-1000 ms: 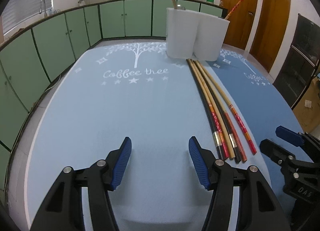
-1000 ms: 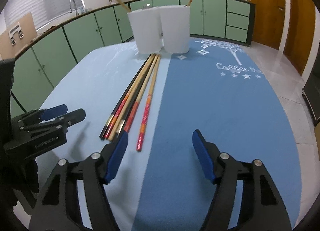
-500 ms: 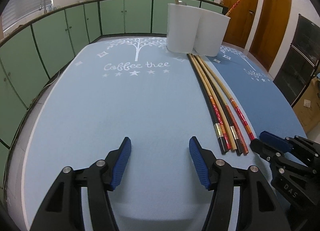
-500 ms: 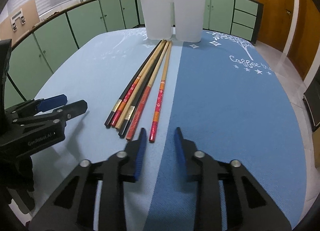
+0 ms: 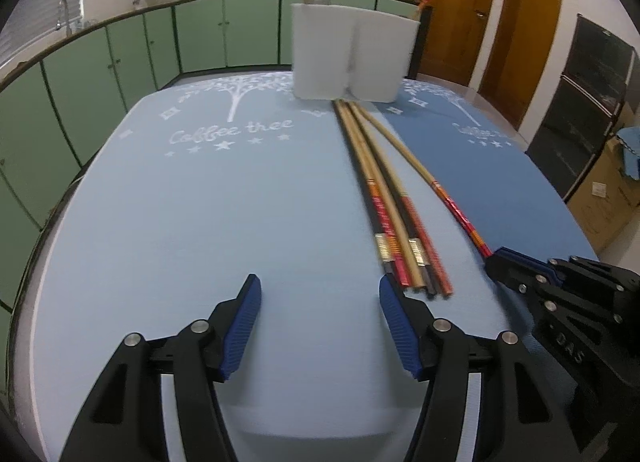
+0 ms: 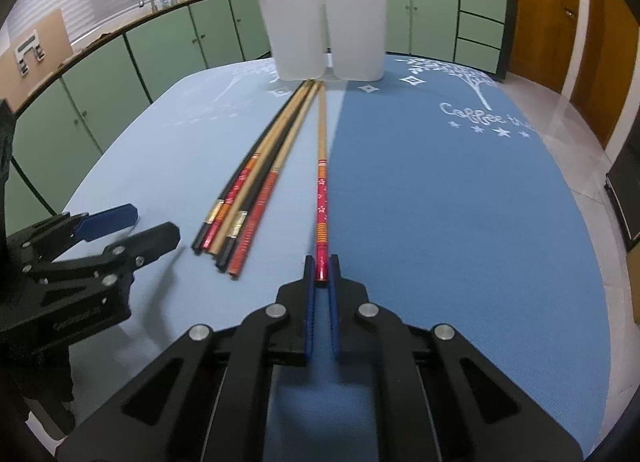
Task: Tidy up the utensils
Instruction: 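Close the right gripper on another red-patterned chopstick, then close the left gripper on a black chopstick while the right gripper holds its chopstick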
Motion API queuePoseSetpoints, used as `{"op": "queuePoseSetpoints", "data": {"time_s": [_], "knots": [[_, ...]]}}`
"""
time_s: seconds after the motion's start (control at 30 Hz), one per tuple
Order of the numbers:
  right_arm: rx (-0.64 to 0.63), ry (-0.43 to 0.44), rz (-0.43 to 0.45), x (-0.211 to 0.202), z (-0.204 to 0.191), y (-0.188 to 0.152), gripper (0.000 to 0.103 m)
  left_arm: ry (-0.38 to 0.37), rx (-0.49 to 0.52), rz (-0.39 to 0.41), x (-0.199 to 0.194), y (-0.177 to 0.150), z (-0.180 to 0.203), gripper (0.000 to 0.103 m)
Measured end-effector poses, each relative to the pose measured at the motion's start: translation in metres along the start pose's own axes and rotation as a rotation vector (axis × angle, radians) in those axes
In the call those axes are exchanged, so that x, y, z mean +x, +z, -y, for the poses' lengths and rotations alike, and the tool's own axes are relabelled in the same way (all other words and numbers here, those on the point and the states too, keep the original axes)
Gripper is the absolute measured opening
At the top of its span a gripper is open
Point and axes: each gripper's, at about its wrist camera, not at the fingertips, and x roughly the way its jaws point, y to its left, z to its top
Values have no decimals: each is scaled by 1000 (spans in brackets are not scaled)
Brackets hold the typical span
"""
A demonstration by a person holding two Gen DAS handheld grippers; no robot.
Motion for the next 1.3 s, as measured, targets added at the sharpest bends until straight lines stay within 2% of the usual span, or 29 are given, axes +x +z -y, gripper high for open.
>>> {"op": "queuePoseSetpoints", "data": {"time_s": [0.13,0.27,0.6,0.93,1.1,1.17,1.3], "knots": [[19,-5,1,-2,11,-1,5,-9,32,-9,3,-2,13,62],[23,-3,1,-2,14,-2,5,35,70,-21,8,-3,22,64],[21,5,4,-3,15,-3,5,103,-8,-16,3,-4,-2,65],[15,14,4,-3,16,-4,6,83,-7,-9,5,-3,0,64],[10,17,4,-2,16,-4,6,82,14,-1,8,-1,7,47],[8,15,4,-2,16,-4,6,73,26,1,8,-1,12,33],[-2,6,6,-2,15,-5,6,71,49,3,8,-2,21,17]]}}
